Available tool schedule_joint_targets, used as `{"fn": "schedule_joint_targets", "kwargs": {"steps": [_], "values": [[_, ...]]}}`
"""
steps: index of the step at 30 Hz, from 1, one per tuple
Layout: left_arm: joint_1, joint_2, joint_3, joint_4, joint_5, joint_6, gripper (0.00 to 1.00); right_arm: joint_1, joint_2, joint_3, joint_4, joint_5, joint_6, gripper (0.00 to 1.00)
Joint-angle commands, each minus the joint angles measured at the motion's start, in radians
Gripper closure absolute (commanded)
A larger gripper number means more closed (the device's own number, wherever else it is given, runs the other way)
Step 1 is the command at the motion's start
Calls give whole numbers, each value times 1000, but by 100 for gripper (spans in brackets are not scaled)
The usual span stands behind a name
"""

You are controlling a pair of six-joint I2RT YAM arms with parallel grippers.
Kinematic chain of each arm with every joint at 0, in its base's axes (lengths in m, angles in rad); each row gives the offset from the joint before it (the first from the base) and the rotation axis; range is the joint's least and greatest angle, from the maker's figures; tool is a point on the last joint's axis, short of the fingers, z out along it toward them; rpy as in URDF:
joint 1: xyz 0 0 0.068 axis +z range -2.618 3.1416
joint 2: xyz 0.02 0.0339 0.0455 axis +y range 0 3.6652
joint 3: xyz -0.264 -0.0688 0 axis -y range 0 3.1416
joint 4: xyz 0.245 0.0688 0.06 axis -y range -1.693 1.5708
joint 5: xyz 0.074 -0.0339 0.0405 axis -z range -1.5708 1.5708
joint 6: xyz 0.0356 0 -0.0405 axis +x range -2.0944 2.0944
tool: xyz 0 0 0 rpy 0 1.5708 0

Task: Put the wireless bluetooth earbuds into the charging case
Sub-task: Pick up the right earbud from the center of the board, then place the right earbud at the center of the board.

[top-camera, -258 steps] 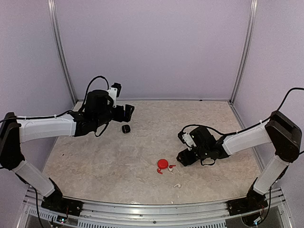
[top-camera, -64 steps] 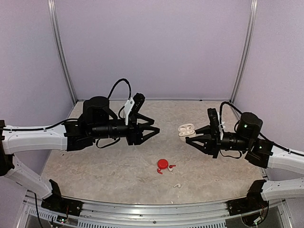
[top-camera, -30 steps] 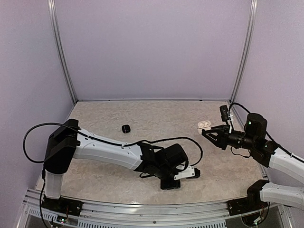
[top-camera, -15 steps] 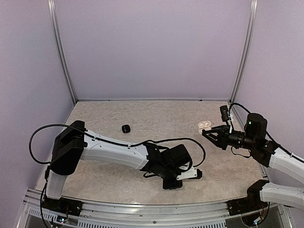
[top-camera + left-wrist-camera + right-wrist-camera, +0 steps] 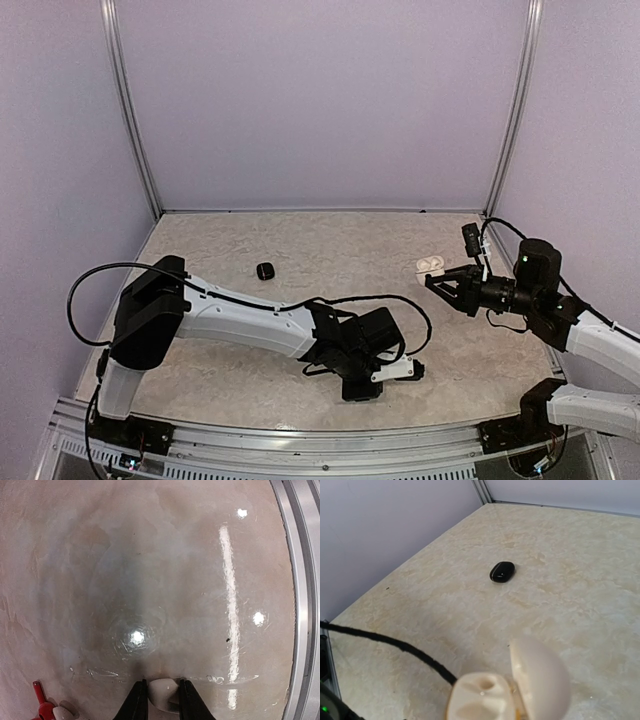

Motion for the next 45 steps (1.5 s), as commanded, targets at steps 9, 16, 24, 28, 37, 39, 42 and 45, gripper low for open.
{"fn": "schedule_joint_targets", "kwargs": {"steps": [9,16,24,28,37,39,42,45], "values": [[97,-182,-204,240,135,-101,84,-18,1,0,16,-18,-1,100],[160,-396,-422,511,164,-210,85,-18,0,-20,93,-74,-5,100],[167,-635,-559,806,45,-254,84,6,5,-64,266,-159,-20,100],[170,-675,-567,818,-4,-269,84,38,41,-48,267,-140,-30,100],[217,-709,-611,316,-113,-492,83,42,33,-28,199,-141,-35,100],[218,-714,-623,202,-111,-565,82,42,42,-29,203,-147,-29,100],[216,-724,-656,107,-78,-677,80,42,55,-33,227,-154,-18,100],[203,-717,-677,42,-73,-771,79,41,75,-31,244,-161,-11,100]]}}
